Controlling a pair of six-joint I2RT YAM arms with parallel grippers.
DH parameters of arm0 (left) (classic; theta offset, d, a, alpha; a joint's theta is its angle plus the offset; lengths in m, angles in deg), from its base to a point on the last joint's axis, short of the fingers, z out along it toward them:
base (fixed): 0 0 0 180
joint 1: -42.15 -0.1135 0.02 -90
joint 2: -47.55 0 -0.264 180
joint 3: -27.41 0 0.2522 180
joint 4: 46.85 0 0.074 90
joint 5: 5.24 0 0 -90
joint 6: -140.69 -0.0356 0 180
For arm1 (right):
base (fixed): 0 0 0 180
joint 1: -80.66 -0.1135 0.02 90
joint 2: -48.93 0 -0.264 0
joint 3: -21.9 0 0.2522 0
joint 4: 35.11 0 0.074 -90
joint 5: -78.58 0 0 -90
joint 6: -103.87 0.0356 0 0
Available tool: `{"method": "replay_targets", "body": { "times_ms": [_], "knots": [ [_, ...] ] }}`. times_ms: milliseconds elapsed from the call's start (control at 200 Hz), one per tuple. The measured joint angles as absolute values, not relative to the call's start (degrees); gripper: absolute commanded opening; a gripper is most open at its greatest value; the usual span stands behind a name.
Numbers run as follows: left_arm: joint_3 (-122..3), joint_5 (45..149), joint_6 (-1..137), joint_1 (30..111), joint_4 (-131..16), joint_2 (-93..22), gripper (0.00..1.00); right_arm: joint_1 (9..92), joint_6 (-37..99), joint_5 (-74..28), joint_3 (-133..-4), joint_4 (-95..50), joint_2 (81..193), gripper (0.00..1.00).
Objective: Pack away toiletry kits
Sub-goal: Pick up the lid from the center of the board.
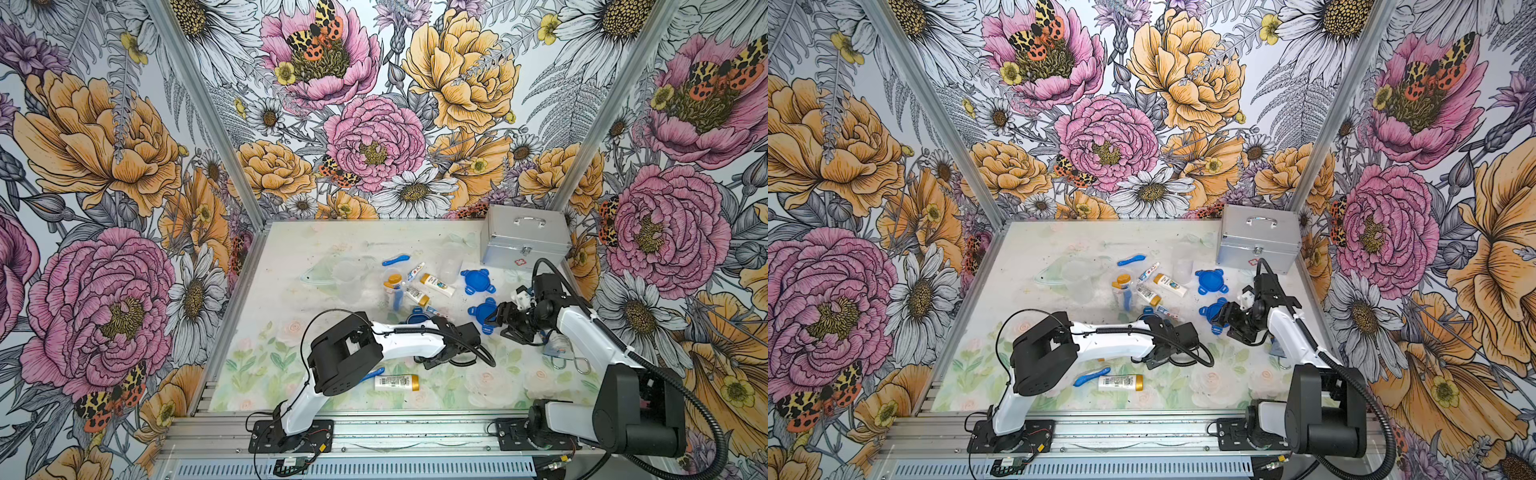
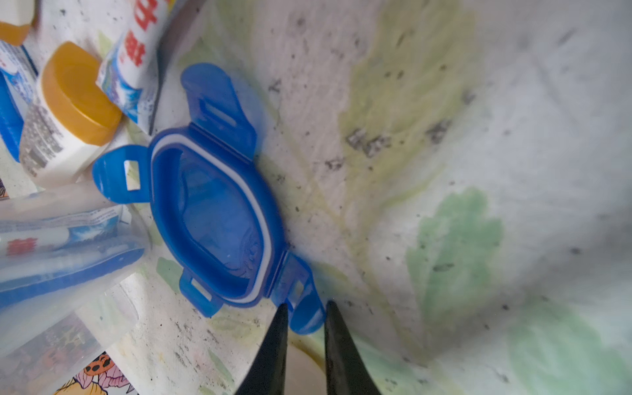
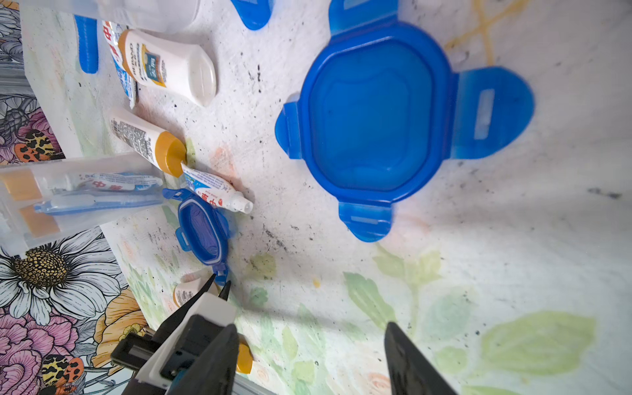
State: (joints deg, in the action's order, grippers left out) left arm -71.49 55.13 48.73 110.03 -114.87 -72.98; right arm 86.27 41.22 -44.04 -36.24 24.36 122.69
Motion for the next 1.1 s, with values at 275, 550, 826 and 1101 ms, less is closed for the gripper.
{"method": "replay_targets", "body": {
  "times_ms": [275,550,826,1101],
  "knots": [
    [-71.5,52.1,48.8,110.3,-114.8,-72.9,0.0,87.1,40.8,-44.3,-36.2,24.4,122.7,0.67],
    [-71.5,52.3,49.0,110.1,-115.2,-71.4,0.0,87.7,40.7,-44.3,-36.3,24.4,122.7,0.67],
    [-72.5,65.0,52.6,106.8,-118.0,-61.2,0.0,87.8,40.3,-44.2,-36.8,24.4,122.7,0.67],
    [-77.7,80.0,58.4,93.8,-119.0,-49.9,0.0,83.9,39.5,-43.7,-40.4,24.4,123.9,0.67]
  ]
}}
